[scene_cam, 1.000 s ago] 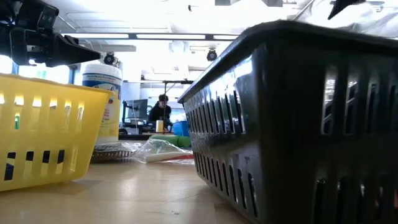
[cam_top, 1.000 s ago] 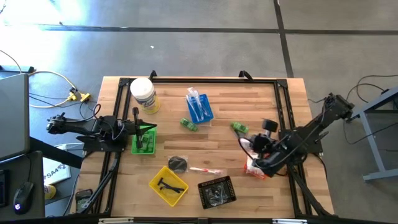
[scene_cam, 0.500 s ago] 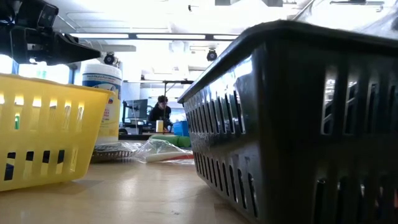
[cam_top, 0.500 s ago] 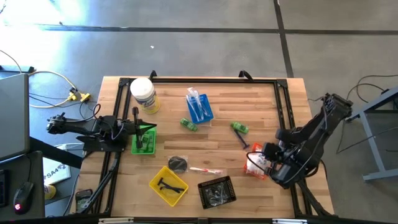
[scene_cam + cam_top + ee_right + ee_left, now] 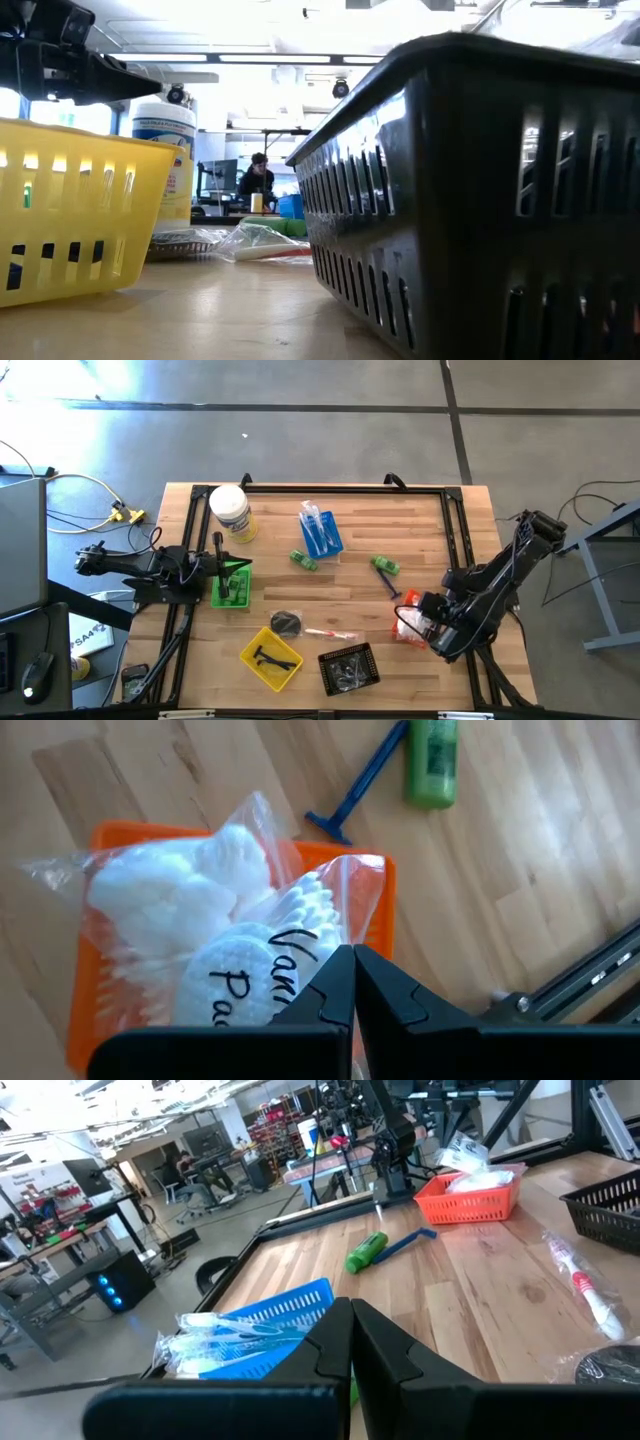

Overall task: Pick & Place Travel size toiletries
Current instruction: Put the white cotton pack into the orange bin

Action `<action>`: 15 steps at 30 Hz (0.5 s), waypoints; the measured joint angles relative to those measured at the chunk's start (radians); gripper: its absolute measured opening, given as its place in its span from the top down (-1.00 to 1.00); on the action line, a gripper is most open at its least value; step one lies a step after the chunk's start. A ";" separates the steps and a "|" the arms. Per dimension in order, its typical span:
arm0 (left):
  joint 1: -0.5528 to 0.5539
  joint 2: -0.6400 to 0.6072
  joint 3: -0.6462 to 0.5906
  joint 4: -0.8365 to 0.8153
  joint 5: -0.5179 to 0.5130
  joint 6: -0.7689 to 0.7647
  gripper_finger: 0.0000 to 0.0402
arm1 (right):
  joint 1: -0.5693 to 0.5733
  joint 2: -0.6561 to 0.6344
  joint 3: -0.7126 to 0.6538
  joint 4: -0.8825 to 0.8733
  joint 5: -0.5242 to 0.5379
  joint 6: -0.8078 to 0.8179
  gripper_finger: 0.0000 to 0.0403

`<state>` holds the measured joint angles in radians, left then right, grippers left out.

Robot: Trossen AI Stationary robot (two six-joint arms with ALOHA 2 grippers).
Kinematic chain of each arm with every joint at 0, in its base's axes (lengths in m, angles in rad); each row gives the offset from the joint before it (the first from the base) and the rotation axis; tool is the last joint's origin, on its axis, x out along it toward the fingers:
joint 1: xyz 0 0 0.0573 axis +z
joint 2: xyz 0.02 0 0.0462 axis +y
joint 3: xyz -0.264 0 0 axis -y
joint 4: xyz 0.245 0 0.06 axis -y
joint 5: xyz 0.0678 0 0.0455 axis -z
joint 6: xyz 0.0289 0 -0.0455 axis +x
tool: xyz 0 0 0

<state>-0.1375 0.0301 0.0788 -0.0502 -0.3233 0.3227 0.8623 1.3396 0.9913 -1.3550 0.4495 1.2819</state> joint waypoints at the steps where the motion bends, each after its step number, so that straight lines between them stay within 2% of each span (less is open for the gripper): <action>1: 0.000 0.000 0.000 0.000 0.000 -0.006 1.00 | 0.000 0.000 0.000 0.001 -0.012 0.000 0.99; 9: 0.000 0.000 0.000 0.000 0.000 -0.014 1.00 | -0.022 0.000 0.000 -0.001 -0.024 0.019 0.98; 15: 0.000 0.000 0.000 0.000 0.000 -0.007 1.00 | -0.042 0.000 0.000 -0.010 -0.030 0.016 0.80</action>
<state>-0.1375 0.0303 0.0788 -0.0503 -0.3231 0.3160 0.8208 1.3396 0.9913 -1.3647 0.4199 1.2977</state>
